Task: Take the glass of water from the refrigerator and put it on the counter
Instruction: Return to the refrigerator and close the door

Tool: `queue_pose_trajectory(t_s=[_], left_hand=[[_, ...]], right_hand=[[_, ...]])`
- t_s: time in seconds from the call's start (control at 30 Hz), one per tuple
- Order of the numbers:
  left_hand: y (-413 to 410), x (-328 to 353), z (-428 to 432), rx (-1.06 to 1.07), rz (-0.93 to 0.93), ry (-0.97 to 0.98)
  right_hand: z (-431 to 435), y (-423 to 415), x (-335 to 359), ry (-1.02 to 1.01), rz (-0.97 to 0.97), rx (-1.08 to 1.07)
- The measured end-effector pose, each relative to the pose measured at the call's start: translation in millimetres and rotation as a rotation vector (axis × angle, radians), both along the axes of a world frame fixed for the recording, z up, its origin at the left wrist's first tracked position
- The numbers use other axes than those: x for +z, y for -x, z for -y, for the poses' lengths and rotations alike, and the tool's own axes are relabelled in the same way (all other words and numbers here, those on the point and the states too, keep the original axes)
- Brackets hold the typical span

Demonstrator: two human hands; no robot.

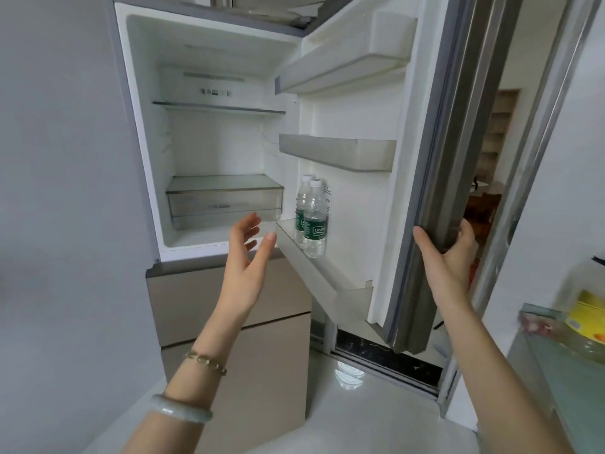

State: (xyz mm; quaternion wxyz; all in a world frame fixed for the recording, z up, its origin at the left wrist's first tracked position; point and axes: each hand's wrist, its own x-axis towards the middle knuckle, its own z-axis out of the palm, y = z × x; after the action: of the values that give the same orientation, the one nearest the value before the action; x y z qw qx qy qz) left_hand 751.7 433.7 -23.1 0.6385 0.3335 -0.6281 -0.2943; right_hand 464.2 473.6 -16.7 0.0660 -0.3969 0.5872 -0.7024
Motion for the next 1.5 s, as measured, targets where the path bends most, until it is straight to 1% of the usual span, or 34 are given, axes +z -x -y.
queue_pose_trajectory(t_s=[0.13, 0.23, 0.37, 0.53, 0.67, 0.73, 0.87, 1.0, 1.07, 1.17, 1.3, 1.5], left_hand=[[-7.9, -5.3, -5.2, 0.035, -0.012, -0.008], [-16.1, -12.3, -7.2, 0.063, -0.011, -0.012], [-32.6, -25.1, -7.2, 0.102, -0.006, -0.039], [-56.9, -37.9, -5.8, 0.158, 0.014, -0.095], [-81.3, -48.2, 8.9, 0.15, 0.101, -0.168], [-90.1, -50.7, 18.3, 0.128, 0.154, -0.201], [-110.3, -47.1, 48.0, 0.091, 0.146, -0.192], [-148.9, -44.6, 97.1, 0.177, 0.111, -0.209], [-165.8, -44.0, 121.5, 0.203, 0.082, -0.234], [-191.4, -45.6, 158.9, 0.252, 0.105, -0.233], [-224.2, -47.5, 214.4, 0.263, 0.111, -0.257], [-247.9, -46.9, 282.2, 0.282, 0.078, -0.237]], right_hand=[[-1.7, -28.2, -8.6, 0.083, -0.034, 0.038], [-1.4, -57.7, -9.2, 0.167, -0.073, 0.111], [2.0, -98.1, -8.5, 0.242, -0.192, 0.18], [21.8, -154.1, -14.6, 0.251, -0.285, 0.425], [42.4, -204.6, -15.9, 0.229, -0.337, 0.626], [53.6, -225.5, -17.6, 0.211, -0.368, 0.672], [77.4, -254.0, -13.9, 0.189, -0.389, 0.703], [112.8, -269.7, -12.5, 0.193, -0.434, 0.729], [135.6, -277.8, -14.0, 0.194, -0.457, 0.697], [167.8, -293.9, -12.4, 0.194, -0.476, 0.65], [212.5, -313.0, -5.8, 0.195, -0.505, 0.575], [267.7, -326.6, 1.3, 0.177, -0.521, 0.485]])
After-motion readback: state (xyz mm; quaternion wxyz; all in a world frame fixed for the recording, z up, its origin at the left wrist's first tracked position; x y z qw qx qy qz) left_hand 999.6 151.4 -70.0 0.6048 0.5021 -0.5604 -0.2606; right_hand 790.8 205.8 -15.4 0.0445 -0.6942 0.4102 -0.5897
